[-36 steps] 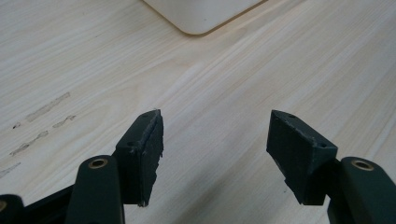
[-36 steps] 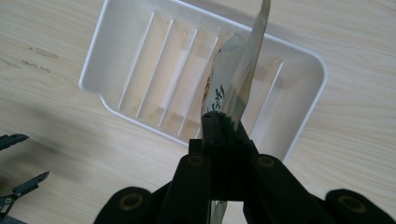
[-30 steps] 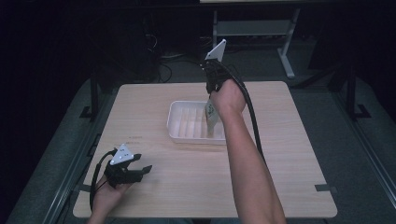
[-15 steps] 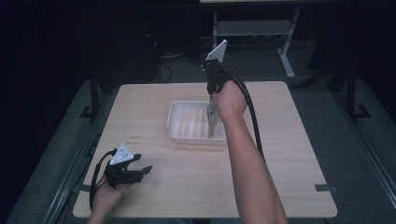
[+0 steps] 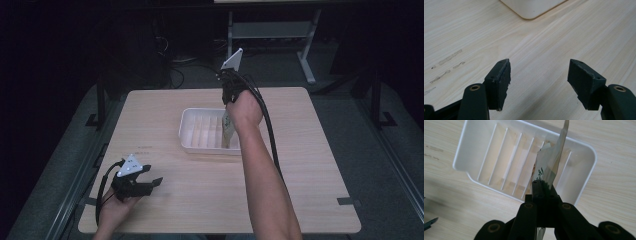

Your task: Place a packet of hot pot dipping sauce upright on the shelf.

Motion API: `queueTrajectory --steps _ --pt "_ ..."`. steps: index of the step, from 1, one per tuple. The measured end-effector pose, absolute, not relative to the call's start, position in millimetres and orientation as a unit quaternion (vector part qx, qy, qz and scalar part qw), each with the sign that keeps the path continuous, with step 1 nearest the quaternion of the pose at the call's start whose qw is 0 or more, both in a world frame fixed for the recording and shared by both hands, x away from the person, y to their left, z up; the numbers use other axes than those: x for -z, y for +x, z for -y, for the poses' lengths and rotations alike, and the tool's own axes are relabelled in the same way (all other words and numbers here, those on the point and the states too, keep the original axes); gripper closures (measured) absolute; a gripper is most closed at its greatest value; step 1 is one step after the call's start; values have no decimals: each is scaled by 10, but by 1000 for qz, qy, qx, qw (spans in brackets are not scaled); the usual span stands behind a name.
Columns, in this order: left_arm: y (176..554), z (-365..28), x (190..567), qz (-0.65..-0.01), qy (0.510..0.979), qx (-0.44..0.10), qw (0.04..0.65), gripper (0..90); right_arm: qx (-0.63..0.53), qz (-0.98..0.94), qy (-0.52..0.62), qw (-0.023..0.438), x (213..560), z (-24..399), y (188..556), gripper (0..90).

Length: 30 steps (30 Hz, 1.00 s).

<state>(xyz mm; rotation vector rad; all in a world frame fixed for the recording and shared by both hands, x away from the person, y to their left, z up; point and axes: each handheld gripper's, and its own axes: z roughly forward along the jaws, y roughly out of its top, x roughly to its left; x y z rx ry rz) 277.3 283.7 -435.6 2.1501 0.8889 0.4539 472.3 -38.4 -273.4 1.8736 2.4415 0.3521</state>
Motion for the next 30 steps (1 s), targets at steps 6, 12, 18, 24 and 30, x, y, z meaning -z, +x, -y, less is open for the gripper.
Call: queueTrajectory --steps 6,12,18,24,30 --pt "2774 -2841 4358 -348 840 -178 375 342 -114 -785 609 14 2868 385 4756 892" --pt "2776 -2847 4358 -350 839 -179 376 342 -111 -789 604 15 2919 362 4770 891" --pt "2775 -2848 4356 -351 838 -181 377 341 -109 -792 601 15 2948 357 4774 890" --pt "2777 -2848 4356 -351 838 -181 377 338 -115 -791 600 11 2975 387 4774 888" --pt "2777 -2850 4357 -352 838 -181 377 336 -119 -791 600 9 2994 404 4781 887"
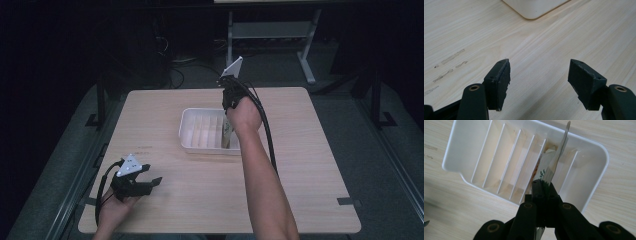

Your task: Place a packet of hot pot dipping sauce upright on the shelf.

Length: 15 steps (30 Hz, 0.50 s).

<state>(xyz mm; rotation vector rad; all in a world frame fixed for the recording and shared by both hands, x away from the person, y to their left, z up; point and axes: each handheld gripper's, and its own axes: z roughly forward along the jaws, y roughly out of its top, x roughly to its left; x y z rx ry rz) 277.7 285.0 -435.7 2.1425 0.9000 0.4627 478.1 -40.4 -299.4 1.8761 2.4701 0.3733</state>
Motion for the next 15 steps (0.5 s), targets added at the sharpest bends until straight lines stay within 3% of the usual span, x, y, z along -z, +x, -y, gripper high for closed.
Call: queueTrajectory --steps 15 --pt "2778 -2848 4359 -352 838 -180 376 326 -132 -794 594 2 2988 424 4783 847"
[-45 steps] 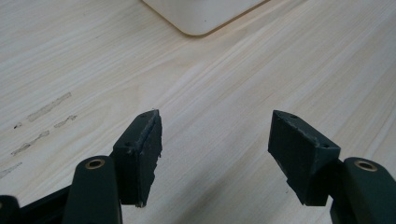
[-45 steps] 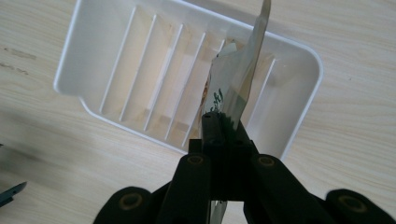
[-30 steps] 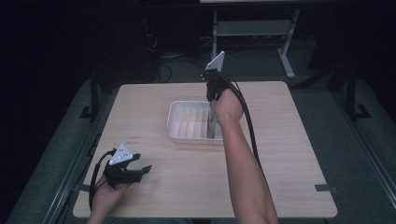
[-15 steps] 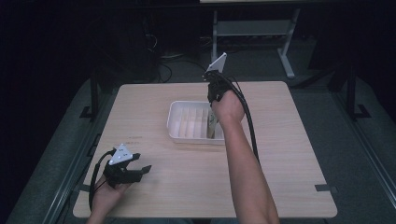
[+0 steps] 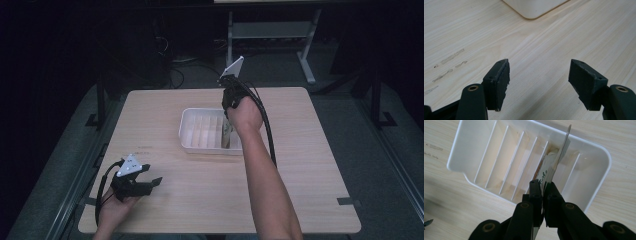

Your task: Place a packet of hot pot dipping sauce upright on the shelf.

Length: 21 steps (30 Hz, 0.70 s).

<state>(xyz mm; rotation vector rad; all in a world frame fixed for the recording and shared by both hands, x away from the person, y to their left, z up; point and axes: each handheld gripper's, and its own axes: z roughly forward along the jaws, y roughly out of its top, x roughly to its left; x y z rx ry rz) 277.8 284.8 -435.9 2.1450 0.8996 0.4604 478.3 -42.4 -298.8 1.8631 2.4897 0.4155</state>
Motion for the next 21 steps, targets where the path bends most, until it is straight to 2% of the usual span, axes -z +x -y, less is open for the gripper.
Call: queueTrajectory --steps 12,21 --pt "2784 -2850 4362 -351 839 -180 375 321 -140 -794 592 -1 2954 471 4771 815" --pt "2785 -2853 4360 -356 837 -182 374 296 -155 -796 585 -9 2873 565 4720 718"
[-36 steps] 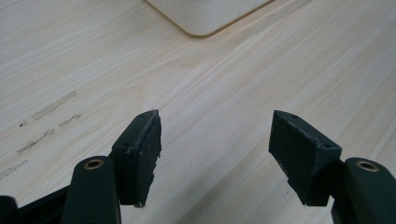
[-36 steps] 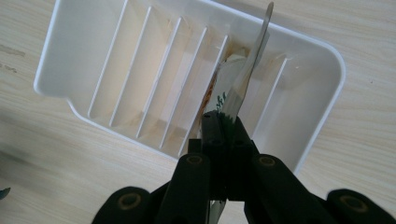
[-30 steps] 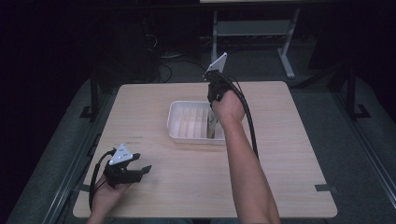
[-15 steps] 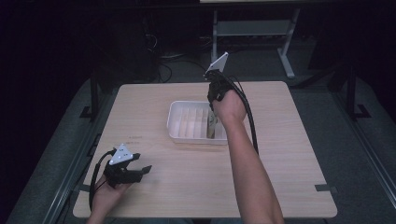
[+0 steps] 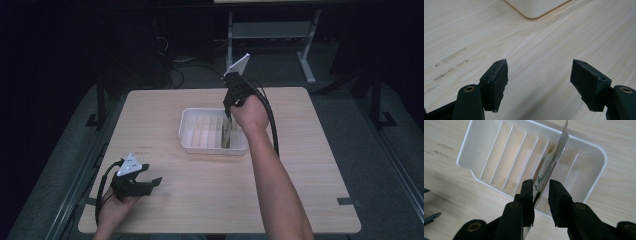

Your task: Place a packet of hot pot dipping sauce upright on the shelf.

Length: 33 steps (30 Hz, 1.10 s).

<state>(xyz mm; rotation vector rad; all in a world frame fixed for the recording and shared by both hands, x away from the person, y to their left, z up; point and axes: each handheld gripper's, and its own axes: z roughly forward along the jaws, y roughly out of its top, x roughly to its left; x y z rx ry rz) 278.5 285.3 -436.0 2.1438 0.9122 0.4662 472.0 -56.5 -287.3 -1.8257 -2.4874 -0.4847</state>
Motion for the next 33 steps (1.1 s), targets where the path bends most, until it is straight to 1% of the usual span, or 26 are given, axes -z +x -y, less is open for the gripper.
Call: queueTrajectory --steps 11,21,33 --pt "2782 -2858 4359 -359 836 -184 373 292 171 802 -572 14 2778 730 4626 672" --pt "2773 -2866 4347 -361 832 -188 377 285 186 800 -570 11 2675 919 4539 662" --pt "2766 -2856 4338 -360 831 -188 379 277 188 808 -559 10 2621 1032 4435 648"
